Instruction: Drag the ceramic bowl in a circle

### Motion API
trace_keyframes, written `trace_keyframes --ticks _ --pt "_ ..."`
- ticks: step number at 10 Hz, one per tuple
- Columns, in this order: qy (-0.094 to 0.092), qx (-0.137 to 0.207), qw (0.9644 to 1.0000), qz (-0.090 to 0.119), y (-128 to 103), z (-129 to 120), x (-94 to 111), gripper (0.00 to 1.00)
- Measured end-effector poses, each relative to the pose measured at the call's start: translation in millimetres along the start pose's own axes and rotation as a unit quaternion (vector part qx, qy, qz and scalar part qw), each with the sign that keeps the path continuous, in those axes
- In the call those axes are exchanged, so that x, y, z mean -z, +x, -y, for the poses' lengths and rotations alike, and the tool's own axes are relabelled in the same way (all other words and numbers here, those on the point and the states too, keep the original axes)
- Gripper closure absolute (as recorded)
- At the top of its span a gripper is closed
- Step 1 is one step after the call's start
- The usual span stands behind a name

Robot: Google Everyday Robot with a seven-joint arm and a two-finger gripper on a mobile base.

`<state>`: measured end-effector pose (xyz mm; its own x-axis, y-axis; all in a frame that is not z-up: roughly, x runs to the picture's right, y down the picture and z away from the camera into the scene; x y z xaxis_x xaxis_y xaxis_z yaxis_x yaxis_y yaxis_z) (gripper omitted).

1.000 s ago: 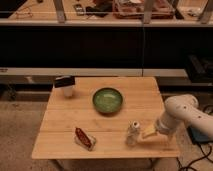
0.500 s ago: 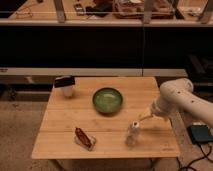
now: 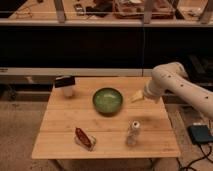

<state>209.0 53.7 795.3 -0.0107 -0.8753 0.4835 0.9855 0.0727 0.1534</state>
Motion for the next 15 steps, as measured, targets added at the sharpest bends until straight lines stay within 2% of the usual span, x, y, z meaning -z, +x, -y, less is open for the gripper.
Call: trace_keyframes --ticks 2,4,5,12,14,15 --pt "0.043 0.002 0.999 0.01 17.2 33.6 -8.4 0.2" --pt "0.098 -0.011 0.9949 0.022 29.6 56.5 -15.1 0.2" --pt "0.118 -0.015 0.9926 0.026 33.8 64.2 -17.1 0.2" --pt "0.122 -0.017 0.992 0.025 34.4 65.0 -16.9 0.2" --pt "0.135 -0.019 0.9903 0.025 38.3 77.4 -19.6 0.2" --pt "0.148 -0.019 0.9883 0.029 40.1 89.5 -24.0 0.2"
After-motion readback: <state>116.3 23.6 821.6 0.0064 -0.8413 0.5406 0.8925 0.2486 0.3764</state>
